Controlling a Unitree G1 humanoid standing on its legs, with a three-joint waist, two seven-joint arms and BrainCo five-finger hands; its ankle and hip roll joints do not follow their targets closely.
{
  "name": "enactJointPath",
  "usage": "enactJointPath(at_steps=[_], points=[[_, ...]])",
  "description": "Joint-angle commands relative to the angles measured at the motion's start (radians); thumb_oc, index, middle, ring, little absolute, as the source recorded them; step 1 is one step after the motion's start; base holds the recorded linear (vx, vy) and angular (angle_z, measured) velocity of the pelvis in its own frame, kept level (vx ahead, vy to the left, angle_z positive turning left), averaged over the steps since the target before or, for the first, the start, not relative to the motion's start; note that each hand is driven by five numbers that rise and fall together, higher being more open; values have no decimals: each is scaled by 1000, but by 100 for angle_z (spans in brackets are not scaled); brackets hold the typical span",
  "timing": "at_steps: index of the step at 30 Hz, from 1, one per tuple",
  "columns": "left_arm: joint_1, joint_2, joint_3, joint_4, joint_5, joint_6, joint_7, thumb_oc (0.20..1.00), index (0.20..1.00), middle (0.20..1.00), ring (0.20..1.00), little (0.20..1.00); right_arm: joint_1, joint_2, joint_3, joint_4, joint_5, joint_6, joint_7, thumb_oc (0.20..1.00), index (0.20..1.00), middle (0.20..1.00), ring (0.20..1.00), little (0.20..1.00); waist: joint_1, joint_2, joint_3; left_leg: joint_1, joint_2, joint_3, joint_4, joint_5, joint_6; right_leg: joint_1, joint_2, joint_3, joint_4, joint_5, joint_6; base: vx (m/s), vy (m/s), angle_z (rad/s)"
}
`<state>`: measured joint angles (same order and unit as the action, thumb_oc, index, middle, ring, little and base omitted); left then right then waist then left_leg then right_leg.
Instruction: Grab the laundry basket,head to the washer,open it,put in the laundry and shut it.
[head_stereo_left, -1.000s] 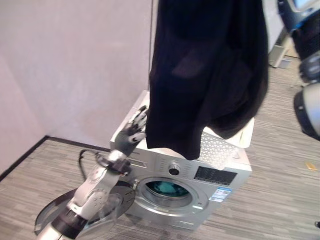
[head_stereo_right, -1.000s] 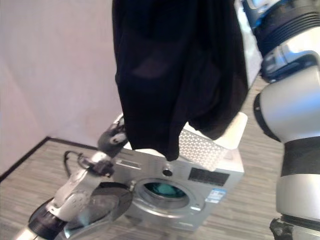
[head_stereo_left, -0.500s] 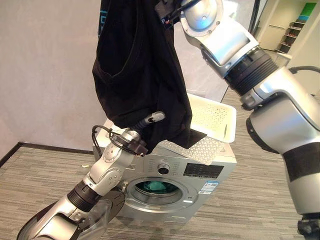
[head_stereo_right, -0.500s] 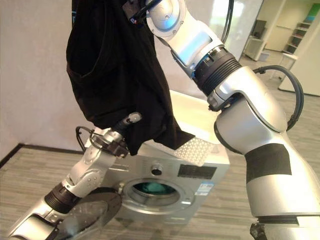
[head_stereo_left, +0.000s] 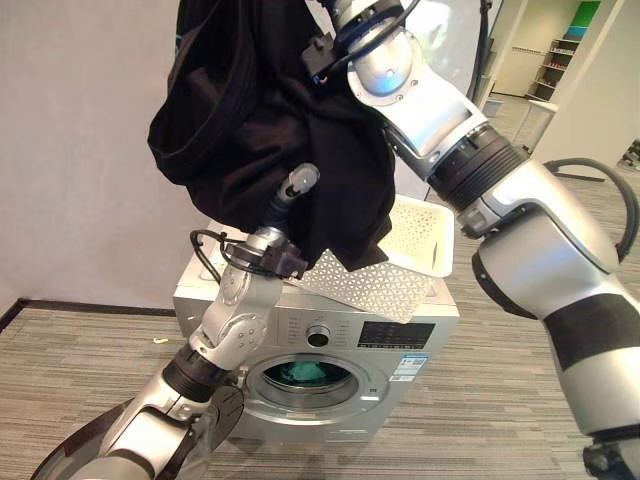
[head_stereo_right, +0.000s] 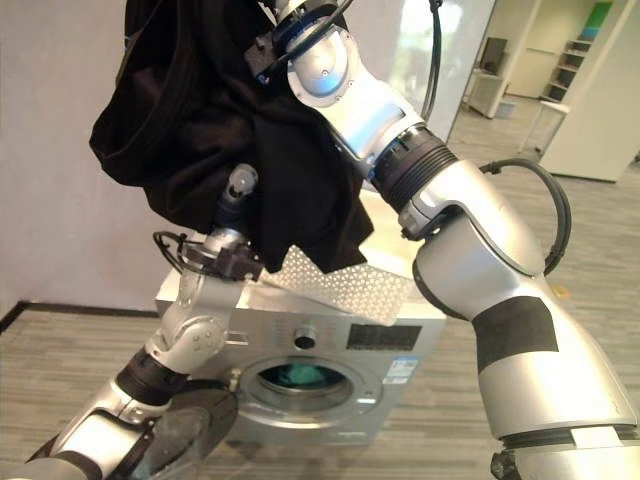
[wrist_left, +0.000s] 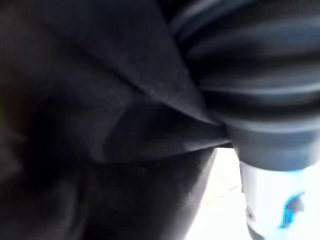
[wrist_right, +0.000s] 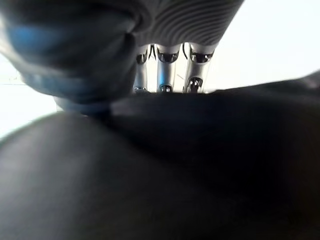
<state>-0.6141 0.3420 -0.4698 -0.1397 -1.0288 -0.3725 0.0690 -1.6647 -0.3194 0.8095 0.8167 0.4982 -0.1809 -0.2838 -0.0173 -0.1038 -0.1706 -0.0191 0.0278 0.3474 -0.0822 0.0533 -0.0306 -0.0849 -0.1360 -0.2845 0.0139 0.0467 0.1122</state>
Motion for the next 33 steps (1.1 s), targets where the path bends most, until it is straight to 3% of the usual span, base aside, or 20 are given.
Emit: enactJointPath(at_steps=[1, 2, 3, 4, 5, 6, 15, 18, 22, 24, 25, 28, 30, 33], points=[[-109, -44, 78, -24, -50, -107, -4, 1000, 1000, 1000, 1000, 1000, -36, -12, -20, 86, 12, -4, 22, 200, 200, 200, 200, 200, -5, -54, -28, -11, 34, -45, -5, 48, -54, 54, -16, 31, -101, 144, 57, -11, -12, -7], [-110, -46, 78, -22, -51, -107, -5, 1000, 1000, 1000, 1000, 1000, -35, -13, -19, 84, 11, -3, 21, 200, 200, 200, 200, 200, -3, -53, -28, -10, 35, -44, -5, 47, -54, 54, -15, 32, -101, 144, 57, -18, -15, -14], [-147, -64, 78, -2, -67, -121, -8, 250, 250, 250, 250, 250, -15, -25, 31, 61, -1, 7, 77, 200, 200, 200, 200, 200, -16, -47, -27, -6, 36, -39, -5, 47, -54, 54, -14, 40, -101, 144, 56, -12, -9, -17], [-148, -66, 78, -1, -67, -121, -9, 200, 200, 200, 200, 200, -15, -26, 32, 61, -1, 7, 78, 200, 200, 200, 200, 200, -14, -46, -26, -6, 36, -38, -5, 47, -54, 54, -13, 40, -101, 144, 56, -14, -12, -19], [-153, -69, 75, 1, -67, -124, -9, 200, 200, 200, 200, 200, -12, -41, 64, 51, -3, 16, 97, 564, 564, 564, 564, 564, -18, -44, -25, -3, 36, -36, -5, 47, -54, 54, -13, 42, -101, 145, 56, -2, -4, -15], [-153, -73, 72, 1, -60, -126, -10, 200, 200, 200, 200, 200, -15, -58, 76, 37, -3, 18, 101, 1000, 1000, 1000, 1000, 1000, -26, -40, -24, 1, 36, -32, -5, 47, -54, 54, -12, 47, -101, 145, 56, -3, -5, -10], [-116, -38, 102, -17, -4, -115, -11, 200, 200, 200, 200, 200, -31, -118, 77, 4, -41, 13, 97, 1000, 1000, 1000, 1000, 1000, -47, -24, -20, 11, 39, -15, -5, 43, -54, 52, -9, 69, -101, 145, 55, -5, -2, -8], [-74, 19, 155, -45, 49, -107, -23, 200, 200, 200, 200, 200, -101, -307, 123, -141, -244, 7, 65, 1000, 1000, 1000, 1000, 1000, -62, -12, -26, 19, 40, -10, -5, 40, -54, 56, -7, 72, -101, 142, 55, 5, -2, 1], [-71, 56, 177, -61, 93, -110, -16, 200, 200, 200, 200, 200, -134, -403, 128, -167, -338, 9, 25, 1000, 1000, 1000, 1000, 1000, -60, -7, -27, 22, 39, -13, -5, 37, -54, 61, -8, 69, -101, 139, 57, 0, 0, 0], [-57, 100, 206, -68, 142, -113, -5, 200, 200, 200, 200, 200, -151, -504, 113, -178, -427, 16, -28, 1000, 1000, 1000, 1000, 1000, -56, 3, -29, 23, 36, -16, -5, 36, -53, 63, -9, 66, -101, 136, 59, -7, -4, -2], [-58, 100, 205, -68, 144, -113, -3, 200, 200, 200, 200, 200, -150, -506, 112, -179, -429, 17, -30, 1000, 1000, 1000, 1000, 1000, -56, 2, -28, 23, 36, -16, -5, 36, -53, 64, -9, 65, -101, 135, 59, 0, 0, 0], [-30, 190, 263, -92, 227, -111, 28, 200, 200, 200, 200, 200, -131, -656, 47, -207, -511, 30, -107, 1000, 1000, 1000, 1000, 1000, -44, 27, -24, 18, 33, -21, -5, 39, -52, 60, -12, 63, -101, 133, 64, -27, -2, 0], [27, 302, 328, -135, 294, -95, 26, 200, 200, 200, 200, 200, -40, -884, -6, -265, -586, 31, -148, 1000, 1000, 1000, 1000, 1000, -33, 58, -16, 7, 30, -23, -5, 42, -54, 50, -17, 59, -101, 133, 67, -66, -17, -1], [84, 353, 374, -173, 313, -88, 8, 200, 200, 200, 200, 200, 103, -1001, -94, -313, -590, 20, -139, 1000, 1000, 1000, 1000, 1000, -30, 80, -7, 7, 30, -21, -5, 42, -54, 51, -17, 57, -101, 131, 68, -17, -7, 0]])
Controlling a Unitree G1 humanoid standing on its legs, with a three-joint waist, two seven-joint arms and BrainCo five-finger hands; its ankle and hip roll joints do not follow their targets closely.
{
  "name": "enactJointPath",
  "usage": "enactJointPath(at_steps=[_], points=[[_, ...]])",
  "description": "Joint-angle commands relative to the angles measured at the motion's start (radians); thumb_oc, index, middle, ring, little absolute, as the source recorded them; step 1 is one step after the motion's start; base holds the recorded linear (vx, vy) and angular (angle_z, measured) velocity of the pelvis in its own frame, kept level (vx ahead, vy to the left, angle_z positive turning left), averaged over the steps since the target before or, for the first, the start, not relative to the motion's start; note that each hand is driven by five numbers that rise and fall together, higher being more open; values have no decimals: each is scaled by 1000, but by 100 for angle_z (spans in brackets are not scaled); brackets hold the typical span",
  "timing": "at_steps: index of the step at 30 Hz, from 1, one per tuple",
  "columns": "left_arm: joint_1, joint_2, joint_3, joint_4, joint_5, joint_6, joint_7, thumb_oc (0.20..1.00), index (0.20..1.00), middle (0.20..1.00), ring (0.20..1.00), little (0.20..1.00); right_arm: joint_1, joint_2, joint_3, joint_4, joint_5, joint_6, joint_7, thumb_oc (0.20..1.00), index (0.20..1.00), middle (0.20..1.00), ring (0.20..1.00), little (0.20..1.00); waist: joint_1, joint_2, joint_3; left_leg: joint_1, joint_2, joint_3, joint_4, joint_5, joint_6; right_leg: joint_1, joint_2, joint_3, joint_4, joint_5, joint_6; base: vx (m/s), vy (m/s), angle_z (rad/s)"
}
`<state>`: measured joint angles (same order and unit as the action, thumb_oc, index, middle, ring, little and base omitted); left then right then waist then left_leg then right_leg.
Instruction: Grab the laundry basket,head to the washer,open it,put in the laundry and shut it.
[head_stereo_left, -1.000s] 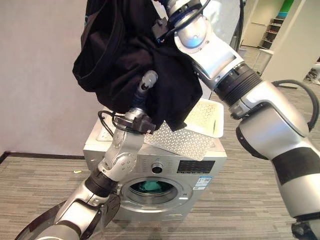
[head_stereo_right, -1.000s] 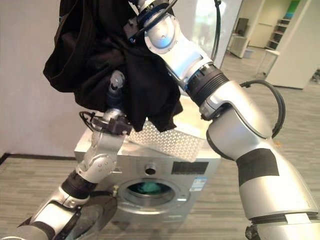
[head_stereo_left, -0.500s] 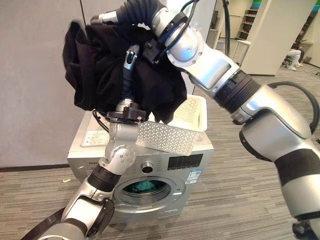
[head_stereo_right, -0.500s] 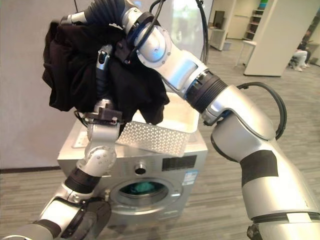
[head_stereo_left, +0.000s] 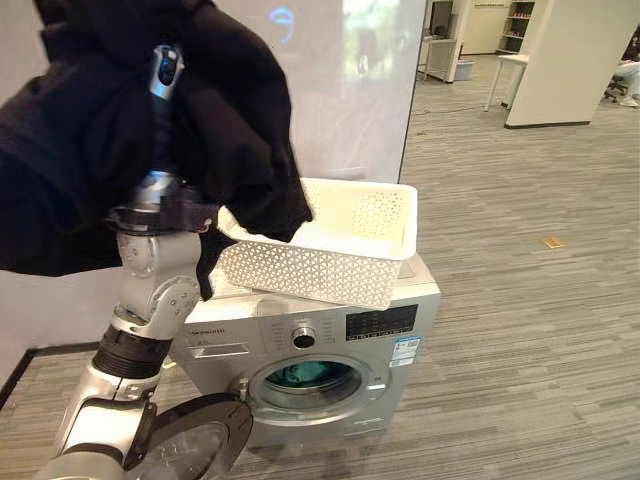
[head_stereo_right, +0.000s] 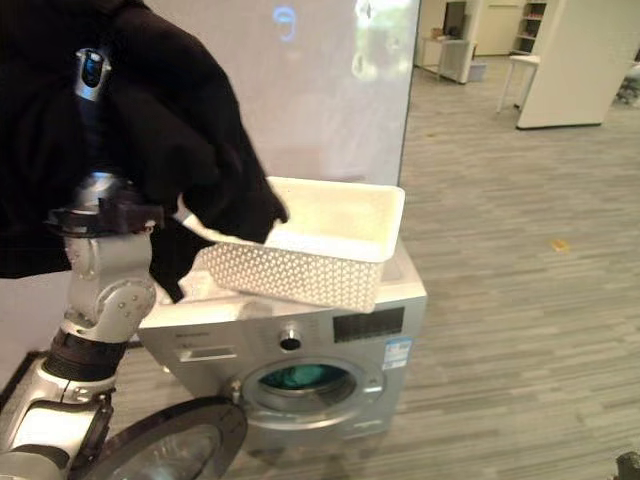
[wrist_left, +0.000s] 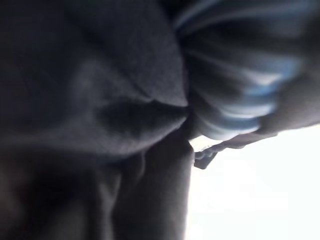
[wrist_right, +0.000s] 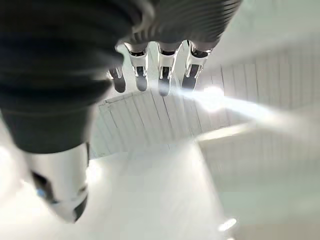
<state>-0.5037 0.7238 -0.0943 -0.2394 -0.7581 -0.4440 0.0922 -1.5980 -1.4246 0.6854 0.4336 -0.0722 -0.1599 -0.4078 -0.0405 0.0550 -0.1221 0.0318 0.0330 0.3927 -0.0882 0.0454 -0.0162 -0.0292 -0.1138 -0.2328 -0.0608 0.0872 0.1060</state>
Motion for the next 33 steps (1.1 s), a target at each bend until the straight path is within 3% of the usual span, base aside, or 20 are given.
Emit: enactJointPath(at_steps=[1, 4, 6, 7, 9, 10, 12, 14, 16, 18, 24, 28, 31, 32, 33], points=[[4, -7, 29, -88, 53, -15, -23, 200, 200, 200, 200, 200, 104, 63, -7, 65, -27, -3, -10, 1000, 1000, 1000, 1000, 1000, -5, -68, -50, -44, 24, -66, 1, 51, -69, -5, -40, 4, -26, 89, 75, 0, 0, 0], [152, 2, 137, -147, 29, -2, -60, 200, 200, 200, 200, 200, 413, 14, -240, 14, -40, -19, 3, 1000, 1000, 1000, 1000, 1000, -9, -28, -34, -43, 25, -64, 1, 50, -67, -5, -40, 3, -26, 86, 75, -4, -13, -5], [274, 20, 216, -188, 19, 10, -85, 200, 200, 200, 200, 200, 744, 41, -519, -21, -49, -26, 10, 1000, 1000, 1000, 1000, 1000, -23, -29, -31, -39, 28, -65, 1, 48, -65, -3, -38, 0, -26, 85, 75, -1, -9, -2], [339, -5, 259, -200, 9, 16, -96, 200, 200, 200, 200, 200, 880, 81, -625, -16, -45, -31, 5, 1000, 1000, 1000, 1000, 1000, -30, -18, -21, -35, 28, -66, 1, 40, -65, 1, -37, 0, -26, 78, 77, 0, 0, 0], [500, -12, 309, -262, -61, 46, -170, 200, 200, 200, 200, 200, 1329, 251, -1001, -61, -30, -38, 21, 1000, 1000, 1000, 1000, 1000, -11, -56, -8, -38, 28, -70, 1, 47, -59, -3, -36, -6, -26, 80, 73, 2, -27, 21], [542, -22, 312, -271, -94, 53, -190, 200, 200, 200, 200, 200, 1395, 299, -1041, -32, -5, -38, 24, 1000, 1000, 1000, 1000, 1000, 1, -62, 0, -36, 28, -71, 1, 46, -58, -1, -35, -7, -26, 77, 73, 2, -31, 22], [648, -56, 309, -281, -149, 85, -241, 200, 200, 200, 200, 200, 1496, 399, -1072, 79, 42, -34, 39, 1000, 1000, 1000, 1000, 1000, 15, -62, 27, -43, 28, -72, 1, 49, -55, -8, -34, -7, -26, 78, 72, -16, -24, -4], [686, -52, 295, -283, -171, 104, -271, 200, 200, 200, 200, 200, 1517, 422, -1069, 115, 42, -34, 43, 1000, 1000, 1000, 1000, 1000, 19, -64, 31, -44, 28, -72, 1, 50, -55, -9, -34, -8, -26, 78, 71, -4, -9, -4], [776, -50, 243, -253, -267, 156, -314, 200, 200, 200, 200, 200, 1542, 475, -978, 246, 94, -20, 114, 1000, 1000, 1000, 1000, 1000, 28, -61, 68, -47, 27, -72, 1, 51, -55, -8, -33, -17, -26, 78, 70, -29, -19, 9], [802, -61, 223, -228, -274, 170, -324, 200, 200, 200, 200, 200, 1535, 501, -947, 274, 119, -17, 133, 1000, 1000, 1000, 1000, 1000, 30, -60, 83, -50, 27, -72, 1, 54, -55, -11, -33, -20, -20, 79, 68, -41, -10, 0], [904, -123, 125, -35, -282, 235, -361, 200, 200, 200, 200, 200, 1557, 649, -851, 165, 156, -24, 203, 1000, 1000, 1000, 1000, 1000, 28, -31, 199, -89, 27, -81, 1, 70, -47, -93, -44, -27, 76, 49, 54, -88, 10, 1], [892, -185, 48, 147, -273, 258, -356, 200, 200, 200, 200, 200, 1515, 714, -761, 205, 155, -22, 218, 1000, 1000, 1000, 1000, 1000, 39, -27, 260, -120, 18, -85, 4, 84, -38, -131, -53, -30, 99, 44, 50, -74, -5, 5], [839, -244, -7, 283, -317, 288, -361, 200, 200, 200, 200, 200, 1484, 766, -704, 185, 159, -23, 219, 1000, 1000, 1000, 1000, 1000, 38, -46, 338, -217, 19, -91, 152, 32, -32, -188, -66, -14, 151, 33, 38, -129, -37, 5], [837, -244, -7, 285, -317, 287, -361, 200, 200, 200, 200, 200, 1483, 766, -704, 185, 159, -23, 219, 1000, 1000, 1000, 1000, 1000, 38, -45, 338, -221, 20, -91, 156, 30, -32, -190, -66, -14, 152, 33, 38, -187, -60, -3], [769, -311, -35, 436, -324, 305, -349, 200, 200, 200, 200, 200, 1474, 819, -691, 164, 192, -30, 214, 1000, 1000, 1000, 1000, 1000, 35, -67, 394, -326, 42, -91, 289, -27, -21, -293, -77, -2, 262, 6, 24, -143, -39, -4]])
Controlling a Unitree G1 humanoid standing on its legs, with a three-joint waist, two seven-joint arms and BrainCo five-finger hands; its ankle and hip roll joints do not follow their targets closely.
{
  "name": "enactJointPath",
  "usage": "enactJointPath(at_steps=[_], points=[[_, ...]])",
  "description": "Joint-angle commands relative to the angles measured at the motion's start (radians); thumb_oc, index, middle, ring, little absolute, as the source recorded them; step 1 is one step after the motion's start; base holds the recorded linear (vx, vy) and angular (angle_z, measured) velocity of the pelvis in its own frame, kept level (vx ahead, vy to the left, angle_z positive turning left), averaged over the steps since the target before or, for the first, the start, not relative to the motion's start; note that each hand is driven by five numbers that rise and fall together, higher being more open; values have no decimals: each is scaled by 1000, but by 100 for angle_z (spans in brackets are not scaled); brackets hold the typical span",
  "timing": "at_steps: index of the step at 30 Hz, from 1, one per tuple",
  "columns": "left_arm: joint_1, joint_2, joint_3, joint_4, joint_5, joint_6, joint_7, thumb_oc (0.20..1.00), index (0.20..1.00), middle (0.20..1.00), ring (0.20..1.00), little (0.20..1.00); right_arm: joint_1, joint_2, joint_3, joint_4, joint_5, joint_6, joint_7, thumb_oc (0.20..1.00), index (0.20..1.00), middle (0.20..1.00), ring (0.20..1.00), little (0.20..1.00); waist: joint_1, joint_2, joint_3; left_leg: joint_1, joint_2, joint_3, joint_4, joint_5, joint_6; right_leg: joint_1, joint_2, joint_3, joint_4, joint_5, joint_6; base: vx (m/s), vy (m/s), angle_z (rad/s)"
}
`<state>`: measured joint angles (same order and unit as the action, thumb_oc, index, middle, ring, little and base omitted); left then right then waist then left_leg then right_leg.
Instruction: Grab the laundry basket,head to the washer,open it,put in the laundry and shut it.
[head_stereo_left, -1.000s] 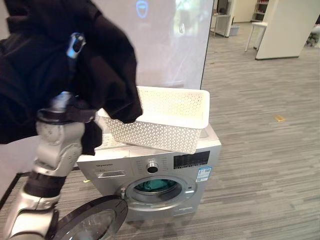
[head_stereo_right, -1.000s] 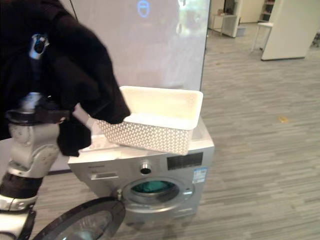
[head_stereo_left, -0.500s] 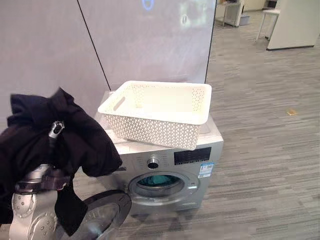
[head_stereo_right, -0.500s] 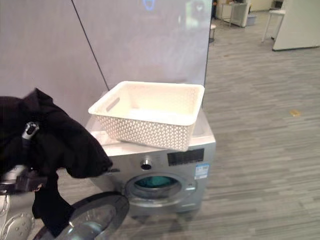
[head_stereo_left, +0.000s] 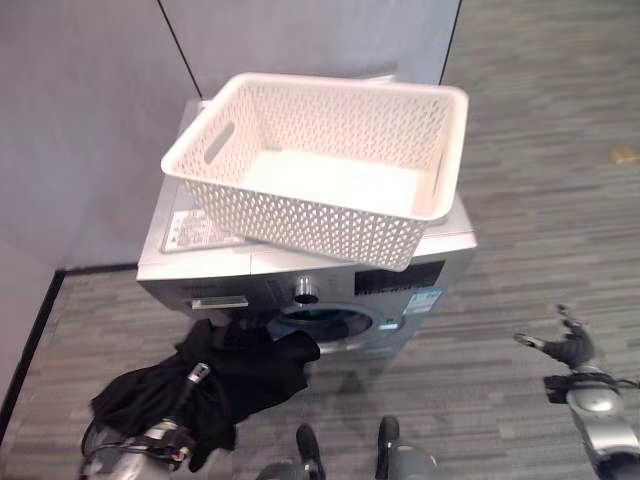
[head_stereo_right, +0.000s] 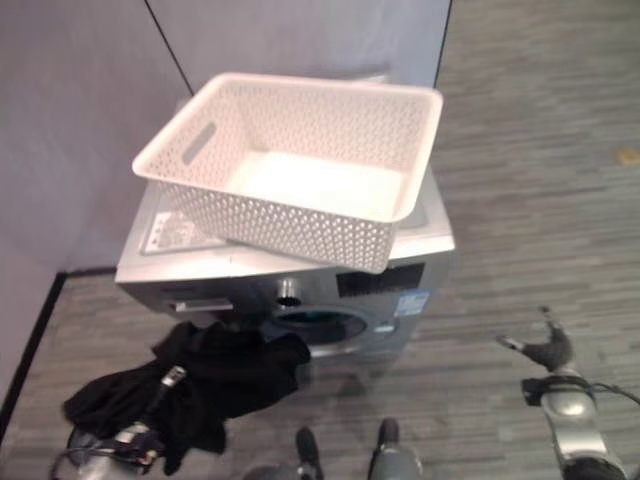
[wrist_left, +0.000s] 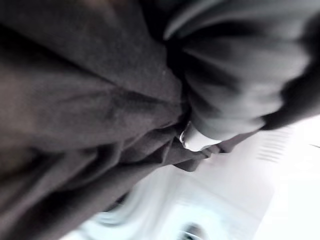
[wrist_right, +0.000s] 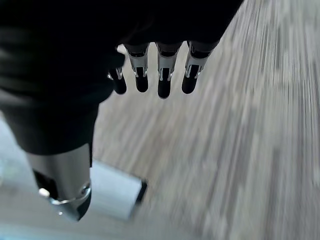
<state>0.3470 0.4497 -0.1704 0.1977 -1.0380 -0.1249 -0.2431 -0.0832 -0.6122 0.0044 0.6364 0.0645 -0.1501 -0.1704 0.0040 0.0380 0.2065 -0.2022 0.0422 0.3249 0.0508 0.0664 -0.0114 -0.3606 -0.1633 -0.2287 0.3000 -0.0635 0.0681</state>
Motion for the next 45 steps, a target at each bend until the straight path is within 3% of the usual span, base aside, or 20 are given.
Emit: enactJointPath(at_steps=[1, 2, 3, 5, 10, 17, 19, 23, 26, 31, 34, 36, 42, 44, 45], points=[[-83, -37, 41, 0, -44, -15, -14, 200, 200, 200, 200, 200, -41, 6, -10, -39, 55, -40, -23, 1000, 1000, 1000, 1000, 1000, -9, -50, 64, -96, 34, -23, 153, -50, -26, 35, -28, -6, -97, 156, 62, -200, -45, 7], [-121, -64, 23, 57, -23, -28, 17, 200, 200, 200, 200, 200, -54, 34, 4, -42, 79, -42, -29, 1000, 1000, 1000, 1000, 1000, -17, -55, 88, -170, 61, -21, 240, -87, -20, -50, -34, 0, -6, 130, 58, -58, -6, -1], [-121, -64, 23, 58, -23, -29, 17, 200, 200, 200, 200, 200, -54, 34, 4, -42, 79, -42, -29, 1000, 1000, 1000, 1000, 1000, -17, -55, 85, -177, 62, -21, 245, -90, -20, -56, -34, 0, -3, 128, 57, 3, -10, -8], [-154, -84, 8, 73, -10, -40, 43, 200, 200, 200, 200, 200, -41, 42, 15, -84, 83, -43, -32, 1000, 1000, 1000, 1000, 1000, -24, -60, 101, -230, 89, -34, 338, -148, -28, -114, -30, 14, 79, 79, 65, 47, -22, -8], [-279, -166, 2, 158, 9, -75, 133, 200, 200, 200, 200, 200, -3, 70, 16, -131, 98, -47, -58, 1000, 1000, 1000, 1000, 1000, -47, -90, 146, -428, 167, -37, 606, -266, -17, -317, -7, 32, 265, 9, 44, -28, -38, -12], [-461, -246, -14, 259, -11, -124, 246, 200, 200, 200, 200, 200, 23, 123, 31, -152, 133, -59, -90, 1000, 1000, 1000, 1000, 1000, -81, -104, 162, -585, 203, -70, 773, -336, -11, -461, 10, 42, 401, -51, 21, 3, -27, -23], [-612, -298, 0, 339, -29, -174, 336, 200, 200, 200, 200, 200, 36, 166, 65, -157, 172, -72, -105, 1000, 1000, 1000, 1000, 1000, -106, -116, 155, -647, 216, -85, 833, -366, -8, -522, 23, 45, 453, -76, 10, 55, -22, 0], [-704, -319, 25, 381, -49, -210, 381, 200, 200, 200, 200, 200, 38, 183, 94, -162, 187, -80, -106, 1000, 1000, 1000, 1000, 1000, -120, -123, 145, -682, 224, -92, 862, -381, -7, -556, 29, 50, 474, -85, 6, 38, 10, 0], [-869, -328, 88, 455, -75, -277, 459, 200, 200, 200, 200, 200, 49, 188, 154, -148, 197, -85, -97, 1000, 1000, 1000, 1000, 1000, -149, -140, 126, -729, 242, -102, 893, -401, -6, -600, 48, 60, 488, -89, 6, 58, 17, -15], [-1095, -247, 163, 497, -122, -346, 526, 200, 200, 200, 200, 200, 80, 165, 197, -160, 182, -83, -83, 1000, 1000, 1000, 1000, 1000, -190, -149, 90, -798, 260, -123, 936, -420, -11, -664, 66, 63, 511, -93, 6, 43, -8, -17], [-1242, -114, 177, 491, -128, -371, 553, 200, 200, 200, 200, 200, 109, 142, 199, -167, 194, -87, -64, 1000, 1000, 1000, 1000, 1000, -204, -142, 69, -865, 276, -147, 972, -426, -17, -717, 76, 56, 525, -90, 7, 26, -28, -14], [-1294, -79, 177, 470, -150, -385, 557, 200, 200, 200, 200, 200, 123, 133, 196, -170, 189, -84, -56, 1000, 1000, 1000, 1000, 1000, -206, -136, 61, -887, 280, -151, 985, -429, -17, -734, 76, 51, 531, -90, 7, 17, -16, -7], [-1500, 92, 79, 403, -169, -433, 554, 200, 200, 200, 200, 200, 162, 124, 188, -170, 187, -82, -39, 1000, 1000, 1000, 1000, 1000, -207, -105, 34, -963, 276, -173, 1006, -433, -11, -795, 77, 39, 541, -87, 9, 13, -24, 2], [-1503, 93, 75, 404, -169, -434, 556, 200, 200, 200, 200, 200, 163, 127, 187, -172, 187, -82, -38, 1000, 1000, 1000, 1000, 1000, -206, -105, 33, -969, 276, -175, 1008, -433, -11, -799, 77, 38, 541, -87, 9, 0, -4, 3], [-1558, 159, 32, 394, -155, -446, 558, 200, 200, 200, 200, 200, 189, 108, 184, -219, 184, -91, -15, 1000, 1000, 1000, 1000, 1000, -204, -95, 26, -988, 273, -180, 1008, -431, -11, -814, 75, 39, 537, -84, 9, 0, 0, 0]])
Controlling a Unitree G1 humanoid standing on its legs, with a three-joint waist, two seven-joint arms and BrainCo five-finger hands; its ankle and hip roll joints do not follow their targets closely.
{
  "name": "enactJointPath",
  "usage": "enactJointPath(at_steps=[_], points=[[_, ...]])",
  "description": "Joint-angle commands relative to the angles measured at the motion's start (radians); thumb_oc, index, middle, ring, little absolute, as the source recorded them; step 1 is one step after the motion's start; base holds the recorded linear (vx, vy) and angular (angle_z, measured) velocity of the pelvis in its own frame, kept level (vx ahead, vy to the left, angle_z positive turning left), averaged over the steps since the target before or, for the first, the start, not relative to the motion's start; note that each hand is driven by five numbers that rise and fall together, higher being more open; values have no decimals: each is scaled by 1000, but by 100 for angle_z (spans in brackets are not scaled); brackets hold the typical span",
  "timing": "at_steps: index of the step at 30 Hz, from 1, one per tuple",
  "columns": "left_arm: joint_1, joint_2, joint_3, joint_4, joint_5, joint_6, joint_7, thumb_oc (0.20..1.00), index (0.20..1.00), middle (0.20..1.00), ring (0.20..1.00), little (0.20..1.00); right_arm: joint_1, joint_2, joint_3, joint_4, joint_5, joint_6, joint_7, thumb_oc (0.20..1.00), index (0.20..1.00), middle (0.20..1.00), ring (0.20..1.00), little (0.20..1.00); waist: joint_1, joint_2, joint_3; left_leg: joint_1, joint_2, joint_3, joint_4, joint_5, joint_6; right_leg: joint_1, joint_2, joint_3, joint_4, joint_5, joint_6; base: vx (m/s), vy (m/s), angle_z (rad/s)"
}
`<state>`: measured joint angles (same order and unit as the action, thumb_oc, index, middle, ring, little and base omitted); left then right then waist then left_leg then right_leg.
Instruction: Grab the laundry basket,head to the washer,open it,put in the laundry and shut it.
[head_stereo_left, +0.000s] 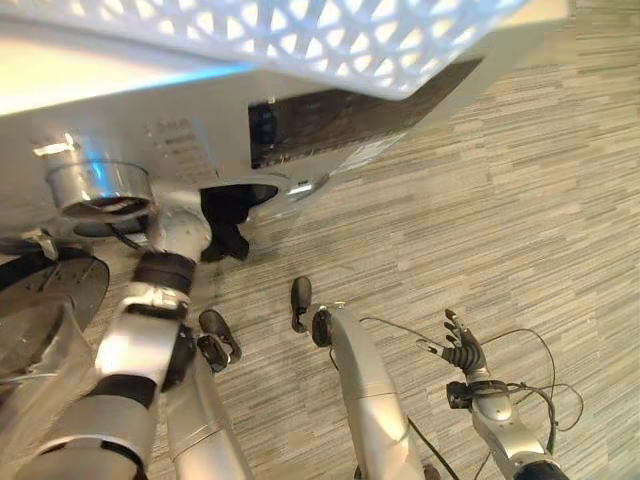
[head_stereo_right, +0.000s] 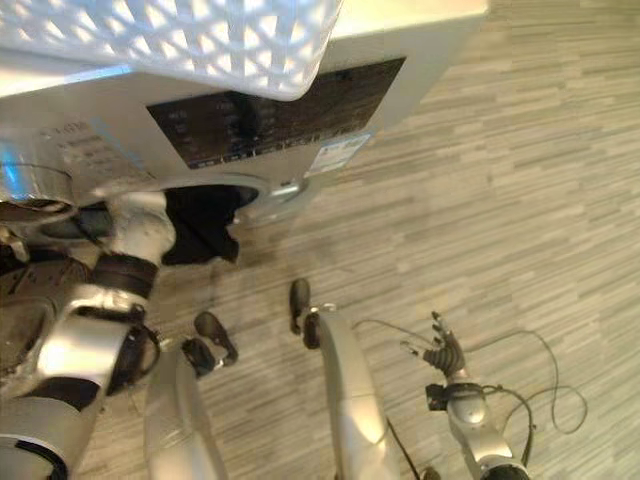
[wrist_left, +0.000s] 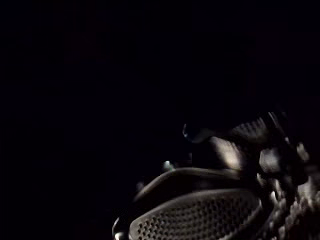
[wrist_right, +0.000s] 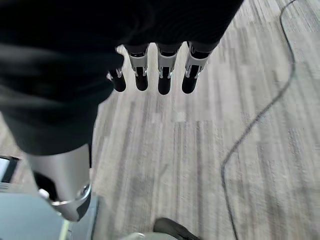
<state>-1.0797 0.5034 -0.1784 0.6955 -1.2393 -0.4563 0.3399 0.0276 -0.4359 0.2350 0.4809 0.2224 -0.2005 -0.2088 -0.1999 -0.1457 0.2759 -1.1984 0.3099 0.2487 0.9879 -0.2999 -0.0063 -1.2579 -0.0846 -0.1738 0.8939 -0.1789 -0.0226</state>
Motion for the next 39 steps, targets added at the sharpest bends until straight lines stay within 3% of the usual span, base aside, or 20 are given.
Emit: enactJointPath(at_steps=[1, 5, 12, 15, 19, 20, 24, 28, 31, 32, 33, 35, 36, 37, 39], points=[[-137, 107, 36, -99, 45, -114, -25, 200, 200, 200, 200, 200, 79, -67, -48, -67, 26, -39, 24, 1000, 1000, 1000, 1000, 1000, 0, 88, -45, 3, 5, -105, 72, -64, -16, 79, -4, -17, -57, 31, 99, 0, 0, 0], [-111, 159, 34, 24, 61, -66, -27, 200, 200, 200, 200, 200, 74, -73, -44, -86, 34, -54, 11, 1000, 1000, 1000, 1000, 1000, 6, 98, -39, -43, 10, -110, 91, -66, -14, 31, -6, -17, -42, 34, 98, -21, 16, 7], [-40, 95, 135, 253, 52, 30, 12, 200, 200, 200, 200, 200, 55, -64, -19, -99, 29, -53, -38, 1000, 1000, 1000, 1000, 1000, 3, 95, -24, -104, 15, -104, 108, -62, -8, -33, -6, -5, -30, 54, 97, -21, 16, -3], [-86, 117, 89, 368, 126, 120, 36, 200, 200, 200, 200, 200, 51, -74, -10, -72, 32, -45, -45, 1000, 1000, 1000, 1000, 1000, -1, 106, -23, -113, 16, -95, 100, -55, -8, -45, -5, 3, -41, 64, 97, -23, 26, -8], [-176, 182, 17, 436, 186, 188, 18, 200, 200, 200, 200, 200, 54, -89, -19, -59, 37, -37, -40, 1000, 1000, 1000, 1000, 1000, 0, 120, -24, -124, 17, -86, 99, -54, -6, -59, 1, 19, -53, 72, 99, -9, 28, -8], [-176, 182, 17, 436, 186, 188, 18, 200, 200, 200, 200, 200, 54, -89, -19, -59, 37, -37, -40, 1000, 1000, 1000, 1000, 1000, 0, 120, -24, -124, 17, -86, 99, -54, -6, -59, 1, 19, -53, 72, 99, -1, 23, -6], [-361, 307, -61, 408, 176, 140, 18, 200, 200, 200, 200, 200, 67, -109, -55, -72, 46, -50, -31, 1000, 1000, 1000, 1000, 1000, 3, 139, -25, -139, 21, -73, 91, -57, -4, -74, 9, 31, -76, 82, 104, -1, 23, -4], [-499, 406, -190, 131, 175, -13, 38, 200, 200, 200, 200, 200, 112, -119, -99, -100, 26, -65, -25, 1000, 1000, 1000, 1000, 1000, 16, 164, -28, -152, 7, -72, 70, -51, -1, -80, 3, 30, -97, 82, 106, 10, -26, -2], [-528, 434, -239, 113, 140, -34, 26, 200, 200, 200, 200, 200, 140, -133, -98, -110, -13, -61, -18, 1000, 1000, 1000, 1000, 1000, 27, 174, -33, -156, -5, -77, 56, -41, -4, -78, -5, 28, -99, 74, 105, 12, -34, 12], [-543, 442, -255, 132, 134, -32, 20, 862, 862, 862, 862, 862, 141, -136, -96, -113, -31, -58, -23, 1000, 1000, 1000, 1000, 1000, 27, 176, -35, -159, -11, -79, 55, -37, -5, -81, -9, 26, -95, 71, 104, 12, -33, 0], [-542, 438, -260, 148, 129, -25, 25, 1000, 1000, 1000, 1000, 1000, 137, -141, -95, -114, -42, -56, -29, 1000, 1000, 1000, 1000, 1000, 30, 179, -35, -161, -13, -79, 53, -34, -7, -83, -12, 25, -93, 70, 104, 0, 0, 0], [-532, 444, -283, 211, 156, 27, 23, 1000, 1000, 1000, 1000, 1000, 133, -148, -96, -106, -47, -52, -37, 1000, 1000, 1000, 1000, 1000, 38, 188, -36, -165, -21, -77, 46, -26, -6, -90, -20, 24, -87, 71, 104, -7, -9, 7], [-526, 466, -317, 321, 241, 125, 20, 1000, 1000, 1000, 1000, 1000, 127, -163, -97, -103, -53, -47, -43, 1000, 1000, 1000, 1000, 1000, 43, 197, -36, -164, -24, -72, 41, -24, -7, -93, -25, 24, -84, 70, 106, -24, 7, 9], [-543, 464, -329, 301, 238, 116, 14, 1000, 1000, 1000, 1000, 1000, 126, -166, -99, -108, -56, -45, -45, 1000, 1000, 1000, 1000, 1000, 46, 198, -32, -167, -29, -68, 35, -17, -7, -96, -29, 23, -86, 76, 105, -36, 13, 9], [-512, 481, -358, 311, 297, 159, -17, 1000, 1000, 1000, 1000, 1000, 128, -177, -106, -128, -79, -40, -44, 1000, 1000, 1000, 1000, 1000, 57, 201, -18, -164, -37, -62, 21, -9, -6, -100, -35, 25, -88, 83, 107, -47, 8, 17]])
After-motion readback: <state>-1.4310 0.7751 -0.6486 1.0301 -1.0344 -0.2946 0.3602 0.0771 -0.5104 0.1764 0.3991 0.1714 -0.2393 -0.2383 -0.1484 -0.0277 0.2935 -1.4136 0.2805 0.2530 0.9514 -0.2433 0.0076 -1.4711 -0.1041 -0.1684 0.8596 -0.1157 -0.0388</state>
